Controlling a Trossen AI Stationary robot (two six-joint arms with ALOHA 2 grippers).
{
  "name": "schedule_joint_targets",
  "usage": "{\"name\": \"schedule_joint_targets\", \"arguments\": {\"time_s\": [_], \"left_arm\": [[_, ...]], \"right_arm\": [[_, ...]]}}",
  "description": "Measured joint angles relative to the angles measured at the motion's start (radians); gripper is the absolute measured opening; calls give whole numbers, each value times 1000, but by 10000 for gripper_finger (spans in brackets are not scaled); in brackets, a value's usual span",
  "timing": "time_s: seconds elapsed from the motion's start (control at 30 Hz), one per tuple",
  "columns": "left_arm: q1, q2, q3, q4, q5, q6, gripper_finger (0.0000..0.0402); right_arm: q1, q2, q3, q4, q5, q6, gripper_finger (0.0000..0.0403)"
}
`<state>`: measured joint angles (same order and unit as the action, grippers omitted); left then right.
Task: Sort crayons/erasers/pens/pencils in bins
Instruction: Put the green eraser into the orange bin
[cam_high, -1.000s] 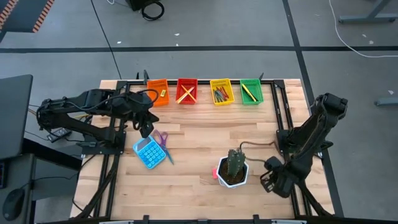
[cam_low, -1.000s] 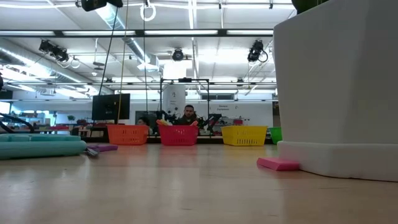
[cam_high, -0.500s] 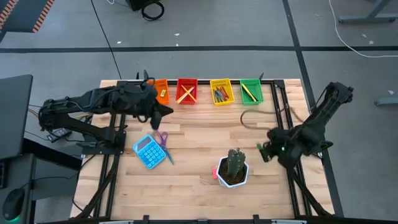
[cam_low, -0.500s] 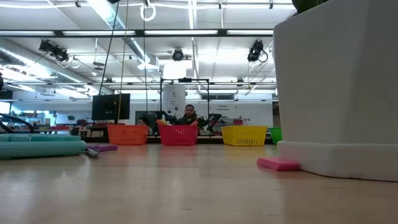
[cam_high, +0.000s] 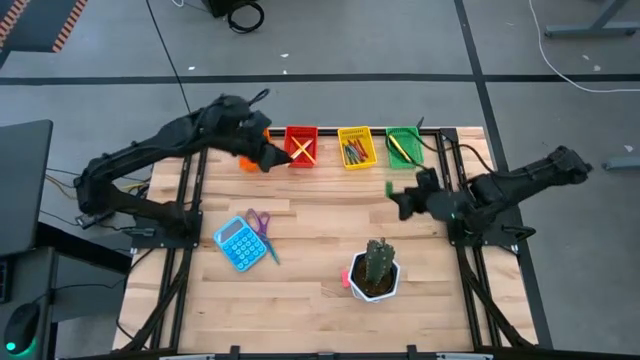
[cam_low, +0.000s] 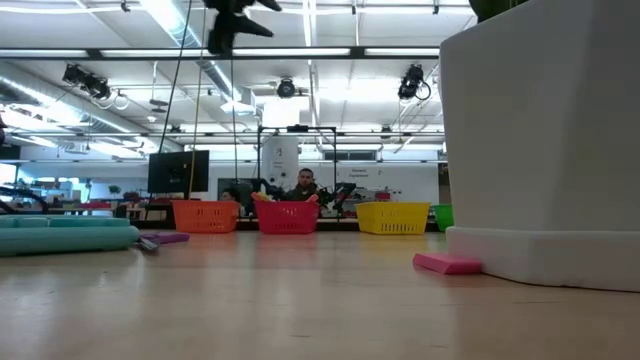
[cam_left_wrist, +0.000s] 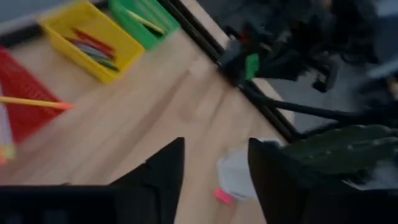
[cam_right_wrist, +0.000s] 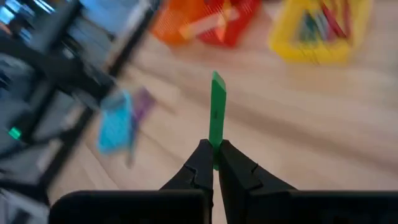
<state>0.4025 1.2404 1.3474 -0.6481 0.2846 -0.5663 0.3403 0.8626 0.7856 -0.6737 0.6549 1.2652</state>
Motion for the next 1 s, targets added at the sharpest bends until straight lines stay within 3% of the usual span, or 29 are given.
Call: {"name": "schedule_joint_targets", "arguments": {"time_s": [0.17, 0.4, 0.7, 1.0], "left_arm": [[102, 107, 0, 189, 245, 47, 214], [165, 263, 1, 585, 476, -66, 205], [158, 372, 1, 862, 554, -176, 171], [162, 385, 1, 939, 601, -235, 169]], "right_arm": [[-203, 31, 0, 306, -104, -216, 17], [-417, 124, 7, 646, -377, -324, 17], [-519, 359, 256, 571, -593, -486, 17], [-577, 463, 427, 514, -604, -579, 17]]}}
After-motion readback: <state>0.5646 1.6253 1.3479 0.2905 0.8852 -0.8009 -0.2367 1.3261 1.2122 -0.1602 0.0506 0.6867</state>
